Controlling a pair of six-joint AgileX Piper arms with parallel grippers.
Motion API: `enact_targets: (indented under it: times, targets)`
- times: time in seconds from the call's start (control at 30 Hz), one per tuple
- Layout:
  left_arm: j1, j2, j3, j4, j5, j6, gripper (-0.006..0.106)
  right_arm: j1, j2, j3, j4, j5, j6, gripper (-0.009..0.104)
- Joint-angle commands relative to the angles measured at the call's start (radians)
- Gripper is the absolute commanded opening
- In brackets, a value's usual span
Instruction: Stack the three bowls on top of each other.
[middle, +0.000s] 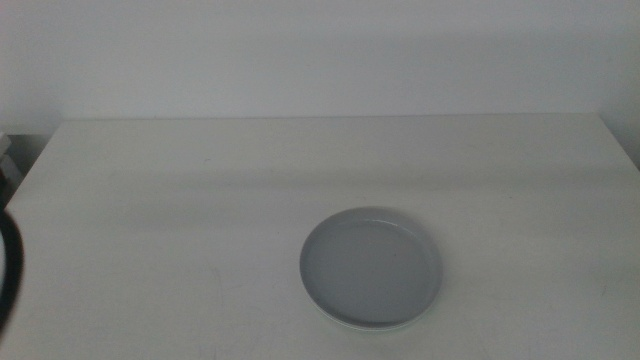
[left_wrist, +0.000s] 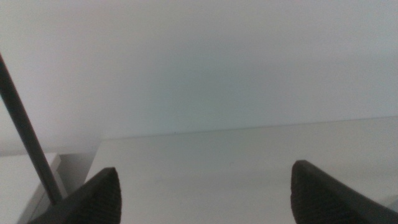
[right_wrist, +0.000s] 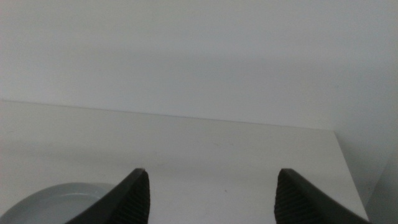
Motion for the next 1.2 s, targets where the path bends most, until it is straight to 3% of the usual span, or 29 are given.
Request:
enact_targets:
  times: [0.0, 0.5, 0.7, 1.17]
  targets:
    - [0.000, -0.032, 0.033, -0.026, -0.132, 0.003, 0.105, -0.007, -0.012, 0.005, 0.001, -0.102, -0.006, 0.052]
    - [0.000, -0.056, 0.064, -0.027, -0.109, 0.003, 0.105, -0.007, -0.012, 0.053, 0.012, -0.065, -0.005, 0.052]
    - [0.001, -0.157, 0.175, -0.027, -0.117, 0.003, 0.105, -0.007, -0.109, 0.088, -0.030, -0.078, -0.005, 0.052]
    - [0.001, -0.477, 0.531, -0.018, -0.121, 0.003, 0.105, -0.007, -0.448, 0.486, -0.040, -0.100, -0.005, 0.052]
